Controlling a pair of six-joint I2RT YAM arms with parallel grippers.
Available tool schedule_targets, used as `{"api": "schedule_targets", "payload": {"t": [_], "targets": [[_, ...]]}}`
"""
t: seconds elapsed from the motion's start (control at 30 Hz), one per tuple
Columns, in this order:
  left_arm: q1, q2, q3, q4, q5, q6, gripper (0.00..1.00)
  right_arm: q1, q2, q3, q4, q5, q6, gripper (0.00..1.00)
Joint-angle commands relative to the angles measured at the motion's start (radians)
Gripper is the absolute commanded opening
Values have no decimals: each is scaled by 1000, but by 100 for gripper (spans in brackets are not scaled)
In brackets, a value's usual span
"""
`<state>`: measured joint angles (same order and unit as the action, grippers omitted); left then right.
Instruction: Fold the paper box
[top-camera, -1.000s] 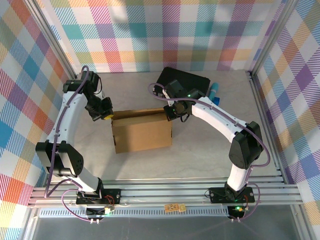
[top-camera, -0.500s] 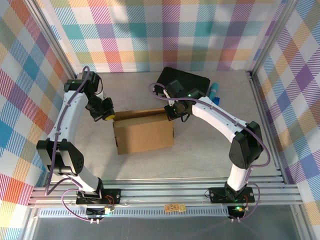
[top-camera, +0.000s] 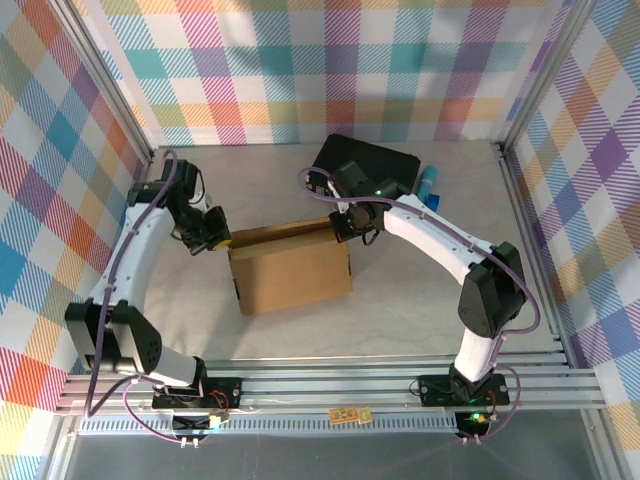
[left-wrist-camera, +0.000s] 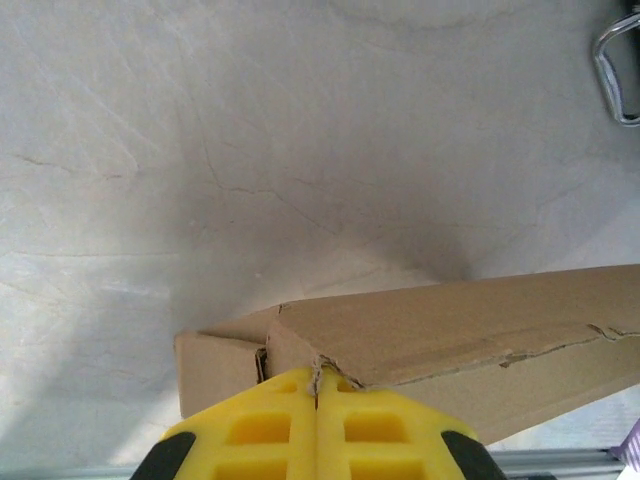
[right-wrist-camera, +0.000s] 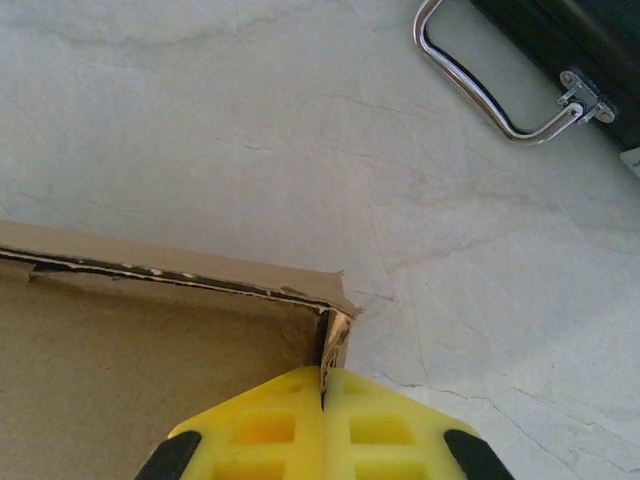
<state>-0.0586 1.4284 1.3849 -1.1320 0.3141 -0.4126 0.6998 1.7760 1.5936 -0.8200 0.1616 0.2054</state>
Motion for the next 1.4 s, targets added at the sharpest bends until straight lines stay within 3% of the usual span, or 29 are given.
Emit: {"api": "schedule_targets", "payload": {"t": [0.0,0.7,1.1,1.37], "targets": [[-15,-102,-74,185,39,-39,0,10,-39,-19,40,-12,23,0],[-79,-373,-394,424,-71,62,0,11,-79,-75,91,18,57,0],[-99,-419,-434,400,-88,100,0,12,-104,-117,114,23,81,0],[-152,-500,-507,448,-163,96,0,12,-134,-181,150,19,108,0]]}}
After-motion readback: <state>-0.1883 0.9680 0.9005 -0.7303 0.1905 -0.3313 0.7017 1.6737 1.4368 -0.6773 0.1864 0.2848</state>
